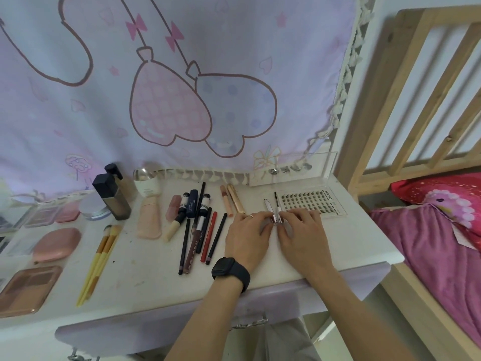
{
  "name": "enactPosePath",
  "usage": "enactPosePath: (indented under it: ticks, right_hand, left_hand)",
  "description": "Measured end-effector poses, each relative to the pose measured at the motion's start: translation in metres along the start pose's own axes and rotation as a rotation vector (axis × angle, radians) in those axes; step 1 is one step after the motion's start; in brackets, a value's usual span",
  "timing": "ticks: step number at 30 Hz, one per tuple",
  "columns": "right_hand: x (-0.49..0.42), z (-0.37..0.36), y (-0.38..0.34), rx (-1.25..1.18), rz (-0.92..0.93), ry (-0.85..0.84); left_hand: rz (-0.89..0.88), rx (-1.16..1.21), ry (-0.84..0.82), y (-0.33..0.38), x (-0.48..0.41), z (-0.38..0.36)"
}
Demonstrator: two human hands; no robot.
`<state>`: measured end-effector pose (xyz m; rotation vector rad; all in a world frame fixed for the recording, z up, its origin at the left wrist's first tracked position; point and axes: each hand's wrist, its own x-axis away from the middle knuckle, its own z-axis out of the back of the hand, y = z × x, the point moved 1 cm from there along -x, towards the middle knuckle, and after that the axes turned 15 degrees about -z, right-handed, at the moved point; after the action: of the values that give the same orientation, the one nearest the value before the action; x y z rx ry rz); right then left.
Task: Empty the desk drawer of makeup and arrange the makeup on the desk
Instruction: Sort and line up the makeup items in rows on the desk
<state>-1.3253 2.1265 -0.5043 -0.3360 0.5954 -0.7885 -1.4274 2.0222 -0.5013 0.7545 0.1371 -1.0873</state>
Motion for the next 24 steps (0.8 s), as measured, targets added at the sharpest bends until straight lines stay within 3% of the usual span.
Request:
enactPosePath:
  ticks: [15,24]
  right_hand:
    - [0.006,0.003,-0.002,-0.055,-0.004,0.034]
    - [0.016,0.009,0.001,0.054,-0.206,0.136]
  left_hand:
    - [0.037,0.048,-0.010,-0.005,0.004,-0.001]
    - [0.101,0.077,-0.001,-0.005,-0.003,0.003]
